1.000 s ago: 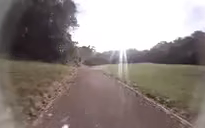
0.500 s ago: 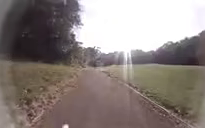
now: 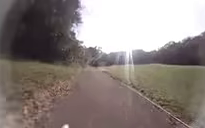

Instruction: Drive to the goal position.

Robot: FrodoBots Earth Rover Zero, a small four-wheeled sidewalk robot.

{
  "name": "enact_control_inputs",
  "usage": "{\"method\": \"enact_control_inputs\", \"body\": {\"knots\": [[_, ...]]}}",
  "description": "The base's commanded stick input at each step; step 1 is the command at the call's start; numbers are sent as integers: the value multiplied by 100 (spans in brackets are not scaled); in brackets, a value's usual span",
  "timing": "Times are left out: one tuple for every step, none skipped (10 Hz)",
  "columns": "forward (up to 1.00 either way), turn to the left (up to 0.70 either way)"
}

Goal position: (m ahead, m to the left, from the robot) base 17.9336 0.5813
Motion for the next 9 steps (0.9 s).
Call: {"method": "enact_control_inputs", "body": {"knots": [[85,31],[85,34],[85,34],[85,34],[85,11],[85,0],[85,0],[85,0],[85,0]]}}
